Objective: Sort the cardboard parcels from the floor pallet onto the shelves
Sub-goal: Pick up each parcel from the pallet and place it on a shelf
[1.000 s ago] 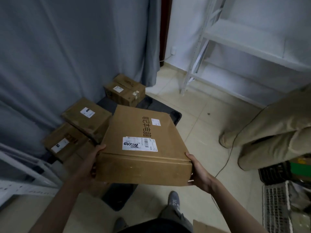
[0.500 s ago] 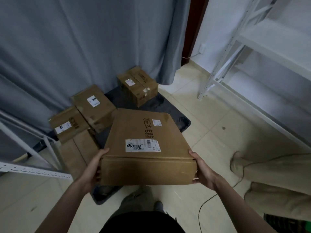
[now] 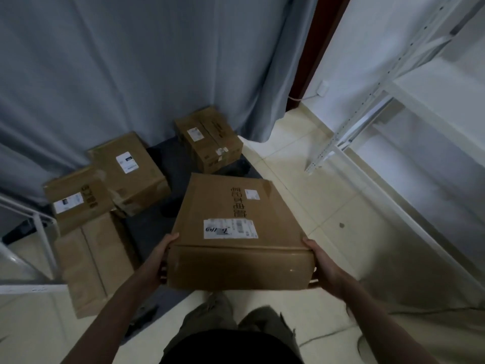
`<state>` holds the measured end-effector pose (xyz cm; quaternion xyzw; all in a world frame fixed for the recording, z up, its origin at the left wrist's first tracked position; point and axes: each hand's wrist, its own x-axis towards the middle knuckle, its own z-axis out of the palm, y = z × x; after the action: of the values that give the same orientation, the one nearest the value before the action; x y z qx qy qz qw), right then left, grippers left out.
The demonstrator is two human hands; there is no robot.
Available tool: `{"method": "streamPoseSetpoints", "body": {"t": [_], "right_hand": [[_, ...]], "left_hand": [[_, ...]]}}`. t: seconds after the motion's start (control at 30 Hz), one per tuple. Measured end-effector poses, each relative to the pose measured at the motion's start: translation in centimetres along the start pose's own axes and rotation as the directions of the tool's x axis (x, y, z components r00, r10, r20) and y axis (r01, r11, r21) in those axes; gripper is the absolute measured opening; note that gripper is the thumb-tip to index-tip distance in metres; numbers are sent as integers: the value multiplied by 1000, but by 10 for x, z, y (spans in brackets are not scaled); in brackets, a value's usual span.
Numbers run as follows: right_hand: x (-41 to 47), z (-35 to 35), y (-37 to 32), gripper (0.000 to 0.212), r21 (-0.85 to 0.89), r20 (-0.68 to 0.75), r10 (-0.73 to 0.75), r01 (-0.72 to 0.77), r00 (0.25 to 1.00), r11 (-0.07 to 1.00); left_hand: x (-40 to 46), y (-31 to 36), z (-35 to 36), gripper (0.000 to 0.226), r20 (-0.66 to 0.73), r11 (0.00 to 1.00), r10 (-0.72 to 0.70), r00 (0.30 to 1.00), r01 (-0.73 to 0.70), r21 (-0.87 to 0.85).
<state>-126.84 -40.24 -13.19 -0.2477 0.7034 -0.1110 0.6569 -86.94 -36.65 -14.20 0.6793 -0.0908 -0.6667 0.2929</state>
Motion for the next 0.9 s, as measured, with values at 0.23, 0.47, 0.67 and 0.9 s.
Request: {"method": "streamPoseSetpoints", "body": {"t": [0.23,0.47,0.67,0.9], "right_hand": [[42,-26,-47,80,10,-25,38,-37,999,999],[98,-59,-105,66,-100,35,57,-53,998,994],[162,-99,-162,68,-237,103,93,-66,990,969],[281,-137,-212,64,-267,120,114,-79,986,960]], "left_hand": [[31,26,23,52,-29,1000,-10,1000,11,23],[63,35,61,59,-84,996,-85,993,83,-28],[99,41,107,70,-85,986,-135,987,126,-105],[186,49,180,91,-155,972,-111,982,75,-224]]}}
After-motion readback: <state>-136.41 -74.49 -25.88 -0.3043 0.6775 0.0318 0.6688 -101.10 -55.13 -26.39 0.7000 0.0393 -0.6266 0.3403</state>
